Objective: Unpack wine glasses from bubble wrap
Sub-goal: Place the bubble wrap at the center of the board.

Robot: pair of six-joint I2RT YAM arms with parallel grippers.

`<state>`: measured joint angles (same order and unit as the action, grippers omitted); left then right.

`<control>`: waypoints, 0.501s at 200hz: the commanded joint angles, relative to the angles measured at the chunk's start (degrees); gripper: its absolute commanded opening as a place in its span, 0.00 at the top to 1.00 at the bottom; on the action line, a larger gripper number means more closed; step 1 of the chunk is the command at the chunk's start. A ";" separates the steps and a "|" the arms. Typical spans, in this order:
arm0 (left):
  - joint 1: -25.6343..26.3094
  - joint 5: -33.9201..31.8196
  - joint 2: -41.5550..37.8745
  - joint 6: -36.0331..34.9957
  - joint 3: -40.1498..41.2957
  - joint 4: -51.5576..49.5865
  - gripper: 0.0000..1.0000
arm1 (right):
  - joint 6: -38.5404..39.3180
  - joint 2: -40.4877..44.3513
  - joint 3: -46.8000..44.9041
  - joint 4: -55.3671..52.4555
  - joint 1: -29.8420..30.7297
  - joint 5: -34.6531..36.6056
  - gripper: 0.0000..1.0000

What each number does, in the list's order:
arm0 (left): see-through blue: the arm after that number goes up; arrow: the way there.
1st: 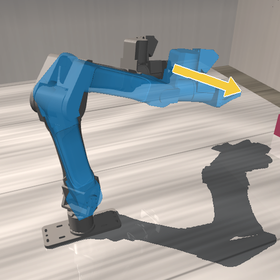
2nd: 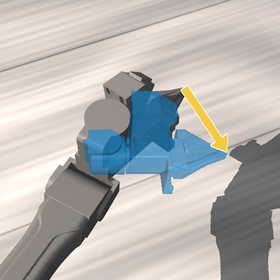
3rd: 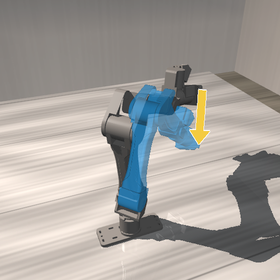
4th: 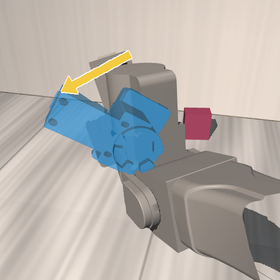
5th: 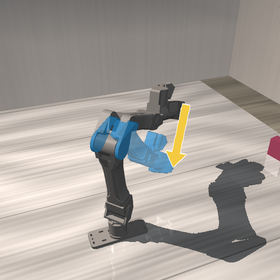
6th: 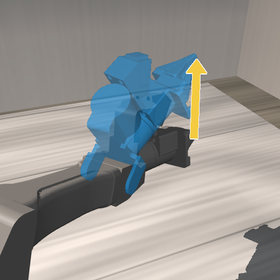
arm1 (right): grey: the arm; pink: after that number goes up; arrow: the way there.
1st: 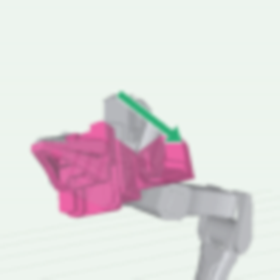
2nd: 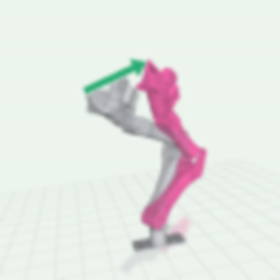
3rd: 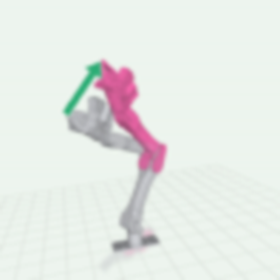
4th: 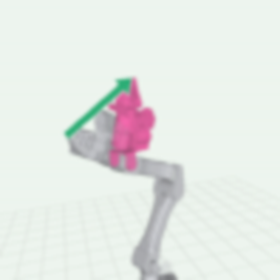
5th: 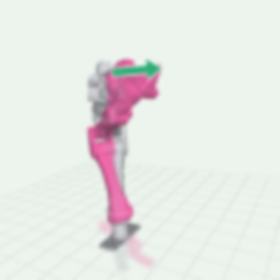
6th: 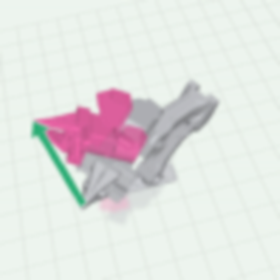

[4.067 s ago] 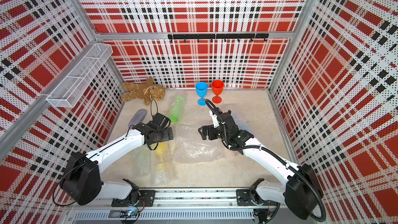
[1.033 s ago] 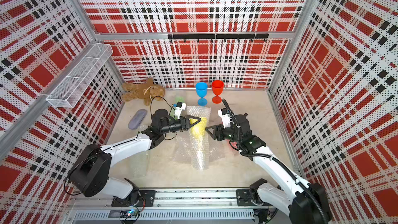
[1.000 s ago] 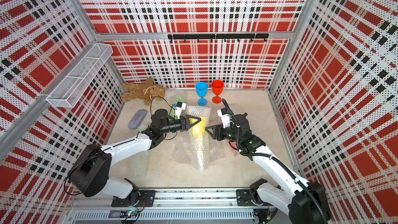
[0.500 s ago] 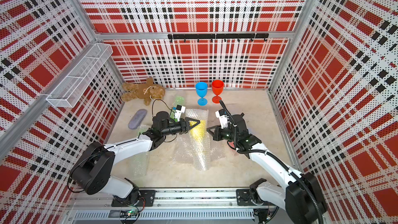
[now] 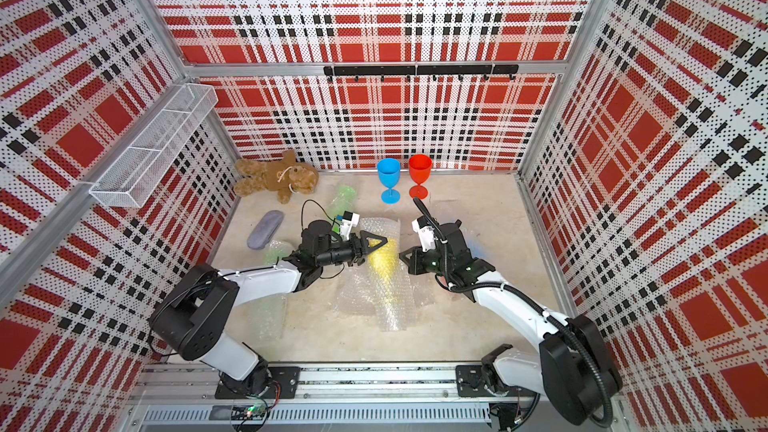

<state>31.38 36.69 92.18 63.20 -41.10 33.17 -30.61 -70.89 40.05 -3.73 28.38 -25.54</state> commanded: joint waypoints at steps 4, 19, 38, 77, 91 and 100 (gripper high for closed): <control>-1.66 1.48 -0.05 0.42 0.82 1.07 0.20 | -0.38 -2.06 3.01 -3.08 0.30 0.04 1.00; -3.56 0.36 -1.21 -1.94 0.63 -3.81 0.17 | -0.33 -2.89 4.30 -4.53 0.33 -0.30 1.00; -6.07 -1.13 -3.01 -5.43 -0.22 -10.70 0.15 | -0.41 -3.75 5.96 -6.21 0.24 -0.25 1.00; -8.81 -8.38 -3.27 -16.07 -7.79 -31.16 0.10 | -2.66 -6.83 8.28 -7.52 0.10 -1.31 1.00; -8.83 -8.56 -2.40 -17.15 -9.11 -32.87 0.10 | -3.38 -7.58 8.55 -7.17 0.10 -1.72 1.00; -8.79 -8.76 -2.17 -17.41 -9.35 -33.19 0.10 | -3.76 -7.86 8.69 -7.00 0.15 -1.64 1.00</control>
<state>22.48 30.92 89.41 51.11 -48.38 8.45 -32.51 -77.36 47.57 -9.72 28.69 -26.46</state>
